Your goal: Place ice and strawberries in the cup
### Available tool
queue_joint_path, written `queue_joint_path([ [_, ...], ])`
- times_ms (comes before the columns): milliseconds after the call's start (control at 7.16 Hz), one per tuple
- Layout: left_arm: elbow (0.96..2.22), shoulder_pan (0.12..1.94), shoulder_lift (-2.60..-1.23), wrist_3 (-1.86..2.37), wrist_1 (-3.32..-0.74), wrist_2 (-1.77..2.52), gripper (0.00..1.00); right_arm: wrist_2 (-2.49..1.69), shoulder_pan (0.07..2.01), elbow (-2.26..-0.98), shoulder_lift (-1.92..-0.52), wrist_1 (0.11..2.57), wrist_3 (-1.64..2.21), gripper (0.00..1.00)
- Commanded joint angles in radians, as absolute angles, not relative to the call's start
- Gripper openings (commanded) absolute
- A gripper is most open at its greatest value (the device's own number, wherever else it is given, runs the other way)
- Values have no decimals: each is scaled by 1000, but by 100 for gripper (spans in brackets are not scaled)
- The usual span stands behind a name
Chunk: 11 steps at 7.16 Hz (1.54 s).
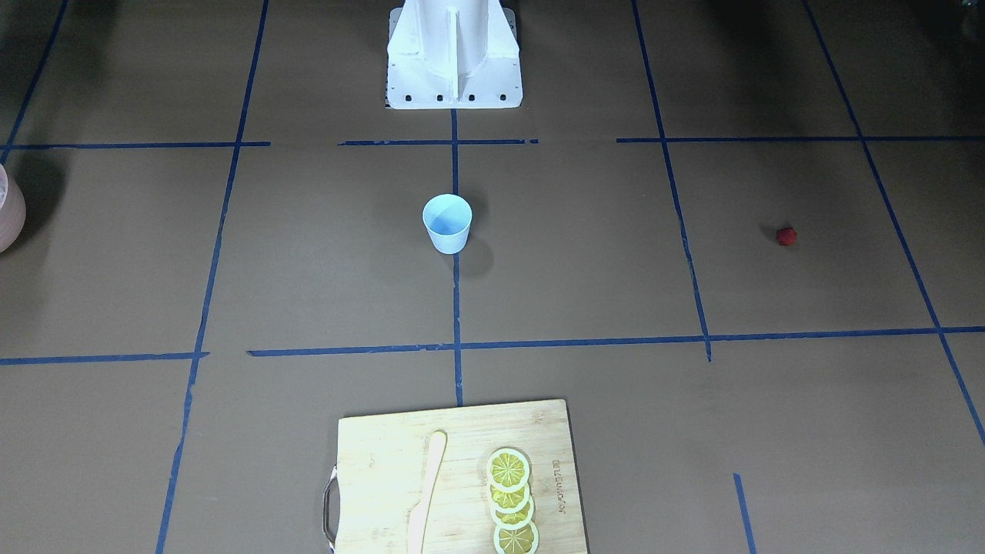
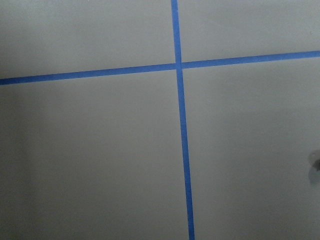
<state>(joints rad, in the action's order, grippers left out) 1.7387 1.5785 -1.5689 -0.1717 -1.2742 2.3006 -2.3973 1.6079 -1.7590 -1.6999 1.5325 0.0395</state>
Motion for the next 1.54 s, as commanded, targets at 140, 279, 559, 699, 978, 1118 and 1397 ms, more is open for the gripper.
queue_joint_path([
  [140,1740,1578,-1560,-172,-1276,2307,100,-2398,1598,-1763,-1700,1529,43,100],
  [279,1741,1578,-1560,-172,-1278,2309,100,-2398,1585,-1770,-1698,1529,43,100],
  [559,1743,1578,-1559,-170,-1278,2309,100,-2381,1444,-1904,-1710,1522,300,99],
  [699,1743,1578,-1559,-170,-1278,2310,100,-2378,1415,-1931,-1754,1478,326,99],
  [978,1743,1578,-1559,-167,-1278,2310,100,-2312,1372,-1930,-1880,1259,363,100],
  [1118,1744,1578,-1559,-167,-1278,2312,100,-2301,1359,-1931,-1896,1247,435,100],
  [1397,1749,1578,-1559,-166,-1278,2312,100,-2281,1355,-1918,-1951,1246,427,99],
])
